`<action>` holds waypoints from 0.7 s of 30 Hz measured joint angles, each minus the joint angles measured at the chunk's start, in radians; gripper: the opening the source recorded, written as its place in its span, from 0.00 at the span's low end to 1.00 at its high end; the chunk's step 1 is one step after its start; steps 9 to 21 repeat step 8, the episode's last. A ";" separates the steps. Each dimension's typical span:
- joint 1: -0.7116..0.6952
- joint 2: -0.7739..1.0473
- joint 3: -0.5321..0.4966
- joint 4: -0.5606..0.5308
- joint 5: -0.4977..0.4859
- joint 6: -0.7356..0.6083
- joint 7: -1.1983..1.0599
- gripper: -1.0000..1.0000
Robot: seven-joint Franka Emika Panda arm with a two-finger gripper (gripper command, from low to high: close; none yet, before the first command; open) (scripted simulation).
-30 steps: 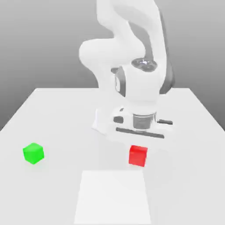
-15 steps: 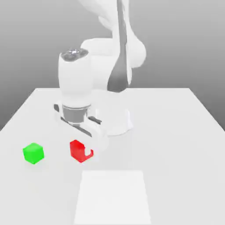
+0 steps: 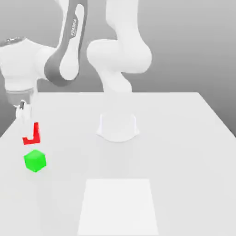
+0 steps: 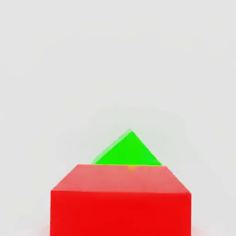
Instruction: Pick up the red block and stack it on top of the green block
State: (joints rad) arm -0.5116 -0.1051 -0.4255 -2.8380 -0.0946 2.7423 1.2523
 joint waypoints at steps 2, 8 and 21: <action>0.023 0.062 -0.006 0.002 0.062 0.056 -0.044 0.00; 0.005 0.181 0.047 0.006 0.219 0.159 -0.155 1.00; 0.005 0.181 0.047 0.006 0.219 0.159 -0.155 1.00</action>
